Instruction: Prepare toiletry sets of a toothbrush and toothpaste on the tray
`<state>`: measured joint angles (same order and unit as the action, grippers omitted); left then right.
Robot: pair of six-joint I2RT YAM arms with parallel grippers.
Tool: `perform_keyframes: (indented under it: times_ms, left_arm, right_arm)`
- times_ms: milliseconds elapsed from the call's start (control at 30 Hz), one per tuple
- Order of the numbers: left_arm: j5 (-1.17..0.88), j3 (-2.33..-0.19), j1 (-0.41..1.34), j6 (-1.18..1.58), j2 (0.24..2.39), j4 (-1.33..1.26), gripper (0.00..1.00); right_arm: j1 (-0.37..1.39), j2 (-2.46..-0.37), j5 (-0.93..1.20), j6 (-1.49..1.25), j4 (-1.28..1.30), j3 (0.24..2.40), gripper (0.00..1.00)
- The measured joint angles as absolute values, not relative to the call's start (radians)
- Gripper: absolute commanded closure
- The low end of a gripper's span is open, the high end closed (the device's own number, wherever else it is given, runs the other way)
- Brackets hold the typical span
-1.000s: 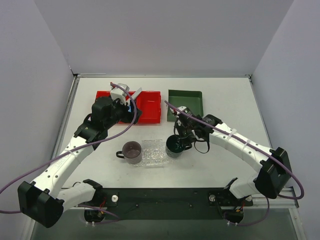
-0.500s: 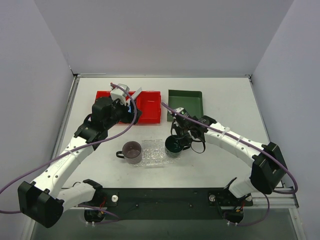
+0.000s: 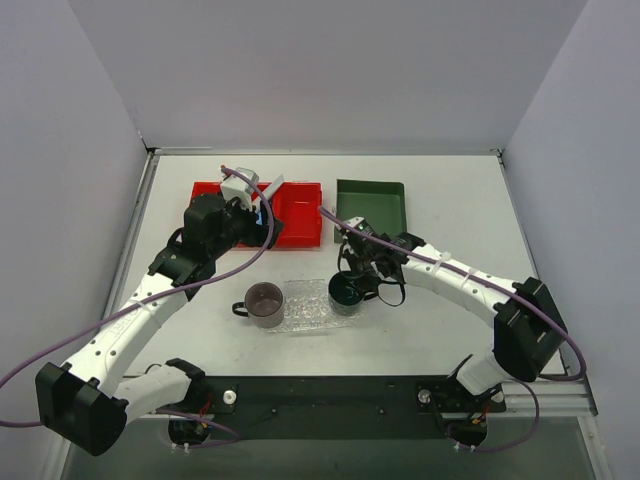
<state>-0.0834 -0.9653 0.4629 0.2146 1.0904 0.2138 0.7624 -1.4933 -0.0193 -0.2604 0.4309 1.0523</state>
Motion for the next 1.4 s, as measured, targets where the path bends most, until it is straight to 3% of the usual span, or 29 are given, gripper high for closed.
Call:
perform_keyframes:
  times_ms: [1333, 1400]
  left_arm:
    - [-0.083, -0.961, 0.463, 0.205, 1.091, 0.214, 0.22]
    - [-0.083, -0.961, 0.463, 0.205, 1.091, 0.214, 0.22]
  right_arm:
    - [0.774, -1.536, -0.023, -0.262, 0.388, 1.015, 1.00]
    - [0.776, -1.536, -0.024, -0.262, 0.388, 1.015, 0.94]
